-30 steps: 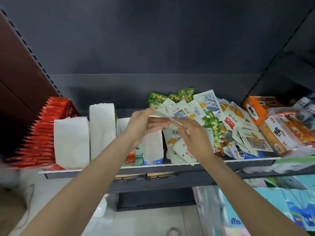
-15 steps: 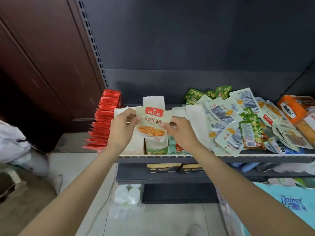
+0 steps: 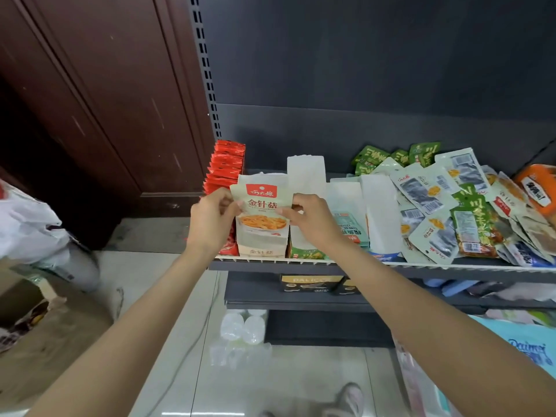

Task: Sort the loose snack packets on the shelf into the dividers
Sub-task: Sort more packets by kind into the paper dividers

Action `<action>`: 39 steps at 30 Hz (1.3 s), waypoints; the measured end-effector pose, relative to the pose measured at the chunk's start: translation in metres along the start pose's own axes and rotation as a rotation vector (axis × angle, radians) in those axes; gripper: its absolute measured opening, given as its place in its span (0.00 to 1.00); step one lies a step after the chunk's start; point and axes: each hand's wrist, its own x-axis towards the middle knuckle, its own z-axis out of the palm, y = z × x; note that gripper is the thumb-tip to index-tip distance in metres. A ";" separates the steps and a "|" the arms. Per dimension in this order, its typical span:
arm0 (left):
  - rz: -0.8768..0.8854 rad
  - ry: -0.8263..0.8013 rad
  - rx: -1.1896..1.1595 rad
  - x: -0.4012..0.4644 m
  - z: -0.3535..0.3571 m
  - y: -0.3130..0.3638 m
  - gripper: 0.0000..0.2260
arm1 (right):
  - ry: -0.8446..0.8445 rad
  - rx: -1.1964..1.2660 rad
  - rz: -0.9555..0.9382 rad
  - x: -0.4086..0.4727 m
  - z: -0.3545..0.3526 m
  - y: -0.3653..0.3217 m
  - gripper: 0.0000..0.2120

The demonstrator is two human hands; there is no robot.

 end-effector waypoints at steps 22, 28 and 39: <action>0.322 -0.358 0.438 -0.017 -0.002 0.003 0.08 | -0.324 -0.221 0.022 -0.010 0.004 0.011 0.14; 0.356 -0.336 0.516 -0.021 0.015 0.030 0.13 | -0.220 -0.074 0.043 -0.017 -0.030 0.025 0.13; 0.516 -0.527 0.299 -0.018 0.179 0.168 0.14 | 0.238 -0.226 0.242 -0.035 -0.159 0.141 0.14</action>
